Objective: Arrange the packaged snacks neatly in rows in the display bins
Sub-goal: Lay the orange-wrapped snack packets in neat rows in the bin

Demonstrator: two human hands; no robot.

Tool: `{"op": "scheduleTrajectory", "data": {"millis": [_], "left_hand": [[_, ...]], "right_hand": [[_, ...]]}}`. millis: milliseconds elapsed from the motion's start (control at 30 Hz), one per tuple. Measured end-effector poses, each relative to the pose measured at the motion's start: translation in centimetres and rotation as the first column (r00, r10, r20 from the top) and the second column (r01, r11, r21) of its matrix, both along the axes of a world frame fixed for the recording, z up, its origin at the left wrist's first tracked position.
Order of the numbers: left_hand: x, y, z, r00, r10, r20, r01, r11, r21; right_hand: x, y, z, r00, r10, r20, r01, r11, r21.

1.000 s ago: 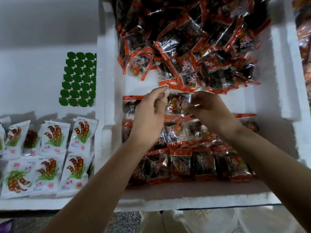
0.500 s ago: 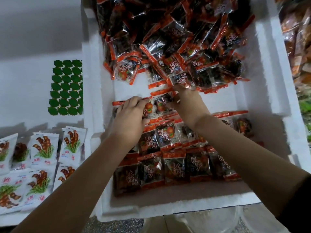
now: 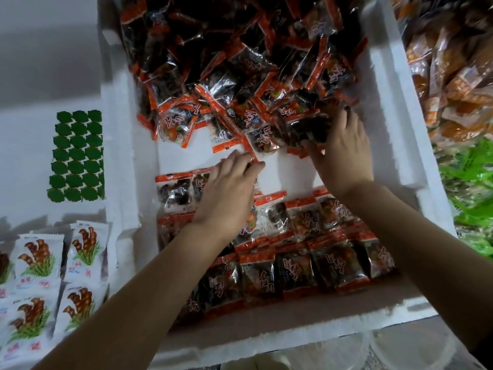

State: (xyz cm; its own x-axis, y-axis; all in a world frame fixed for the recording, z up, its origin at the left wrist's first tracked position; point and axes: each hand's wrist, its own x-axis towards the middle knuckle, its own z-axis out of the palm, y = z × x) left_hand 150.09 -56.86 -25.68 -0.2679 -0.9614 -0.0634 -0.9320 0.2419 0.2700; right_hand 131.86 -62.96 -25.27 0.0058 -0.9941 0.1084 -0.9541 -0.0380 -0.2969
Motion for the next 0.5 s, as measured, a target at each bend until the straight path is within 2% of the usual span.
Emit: {"op": "scheduleTrajectory", "data": {"millis": [100,267,433,500], "left_hand": [[-1.0,-0.4,-0.7,0.996,-0.057,0.063,0.054,0.998,0.044],[-1.5,-0.6,-1.1,0.994,-0.049,0.1,0.041,0.996,0.084],[-1.3,-0.5,-0.9,0.999,-0.023,0.047,0.018,0.994,0.108],[-1.2,-0.4,-0.9,1.0,-0.006,0.012,0.005,0.996,0.086]], "right_hand": [[0.0,-1.1,0.2,0.999,0.02,0.045,-0.022,0.999,0.049],[0.4,-2.1,0.8,0.958,-0.055,0.28,0.028,0.995,0.099],[-0.3,-0.5,1.7,0.918,-0.032,0.395,0.014,0.999,0.049],[-0.1,1.0,1.3,0.911,-0.005,0.411,-0.04,0.994,0.101]]}}
